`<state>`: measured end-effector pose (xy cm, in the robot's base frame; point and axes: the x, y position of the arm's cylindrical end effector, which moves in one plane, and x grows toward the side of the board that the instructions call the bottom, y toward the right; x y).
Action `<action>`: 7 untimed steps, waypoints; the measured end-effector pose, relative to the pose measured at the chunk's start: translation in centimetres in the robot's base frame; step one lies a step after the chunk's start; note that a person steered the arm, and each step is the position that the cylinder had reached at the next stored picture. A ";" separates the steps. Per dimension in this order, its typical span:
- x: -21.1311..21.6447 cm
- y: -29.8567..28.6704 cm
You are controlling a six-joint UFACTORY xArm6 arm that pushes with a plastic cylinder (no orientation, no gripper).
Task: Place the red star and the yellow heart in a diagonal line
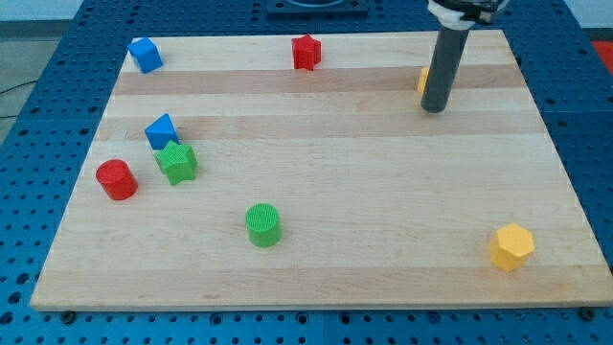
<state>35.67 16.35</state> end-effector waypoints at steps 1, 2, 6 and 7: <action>-1.1 8.6; -3.3 4.6; 2.3 -6.1; -1.8 -6.4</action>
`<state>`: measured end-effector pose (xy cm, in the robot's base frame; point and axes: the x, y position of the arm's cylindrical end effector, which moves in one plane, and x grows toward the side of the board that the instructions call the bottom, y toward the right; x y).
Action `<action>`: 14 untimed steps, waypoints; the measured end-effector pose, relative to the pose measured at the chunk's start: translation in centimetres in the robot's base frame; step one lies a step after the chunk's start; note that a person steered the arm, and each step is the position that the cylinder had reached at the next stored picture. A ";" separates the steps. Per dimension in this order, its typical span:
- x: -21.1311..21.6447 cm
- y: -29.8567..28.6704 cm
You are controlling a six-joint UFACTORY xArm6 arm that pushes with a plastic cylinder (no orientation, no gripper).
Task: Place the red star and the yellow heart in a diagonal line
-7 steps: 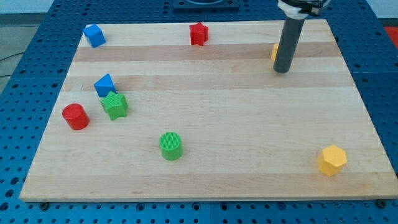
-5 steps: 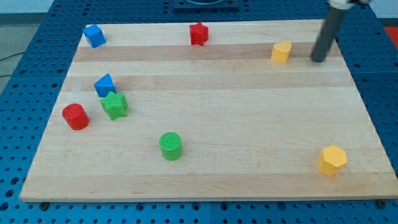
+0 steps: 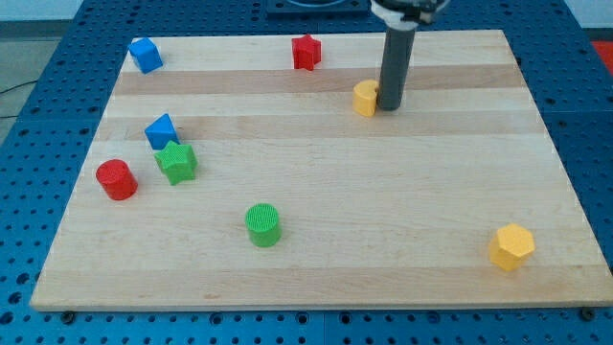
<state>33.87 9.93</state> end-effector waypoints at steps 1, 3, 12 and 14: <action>6.2 -2.4; 5.4 -21.0; -10.3 -8.1; -6.8 -5.9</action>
